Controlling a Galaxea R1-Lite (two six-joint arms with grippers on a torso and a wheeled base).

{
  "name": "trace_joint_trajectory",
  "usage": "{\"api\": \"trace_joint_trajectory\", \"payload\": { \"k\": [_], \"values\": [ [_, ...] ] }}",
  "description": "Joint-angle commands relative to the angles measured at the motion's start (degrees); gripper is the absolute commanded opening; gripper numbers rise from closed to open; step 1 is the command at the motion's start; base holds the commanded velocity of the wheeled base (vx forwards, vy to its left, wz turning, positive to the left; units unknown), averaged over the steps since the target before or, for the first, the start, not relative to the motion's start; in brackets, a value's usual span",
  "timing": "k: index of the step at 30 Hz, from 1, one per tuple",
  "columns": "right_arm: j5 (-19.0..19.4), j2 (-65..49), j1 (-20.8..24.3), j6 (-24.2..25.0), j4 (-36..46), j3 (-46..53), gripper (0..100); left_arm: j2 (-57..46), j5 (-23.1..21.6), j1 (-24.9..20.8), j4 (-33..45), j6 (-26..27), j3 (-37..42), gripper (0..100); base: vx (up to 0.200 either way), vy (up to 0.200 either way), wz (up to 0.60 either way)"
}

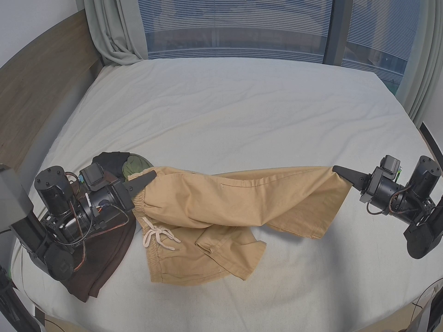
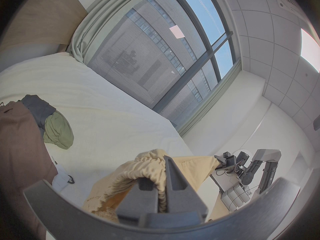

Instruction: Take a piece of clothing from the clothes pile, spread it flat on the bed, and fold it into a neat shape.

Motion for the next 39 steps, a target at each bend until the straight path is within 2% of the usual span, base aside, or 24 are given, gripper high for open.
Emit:
{"api": "trace_joint_trajectory", "payload": {
  "k": [1, 11, 39],
  "values": [
    [0.0, 0.3, -0.9, 0.0, 0.0, -0.8, 0, 0.4, 0.0, 0.6, -0.1, -0.1, -0.6, 0, 0.000, 0.000, 0.00],
    [-0.3, 2.0, -2.6, -0.2, 0.0, -1.5, 0, 0.3, 0.0, 2.1, -0.1, -0.2, -2.3, 0, 0.000, 0.000, 0.00],
    [-0.3, 5.2, -3.5, -1.2, 0.0, -2.2, 0, 2.9, 0.5, 5.7, -0.1, -0.3, -6.4, 0, 0.000, 0.000, 0.00]
  ]
}}
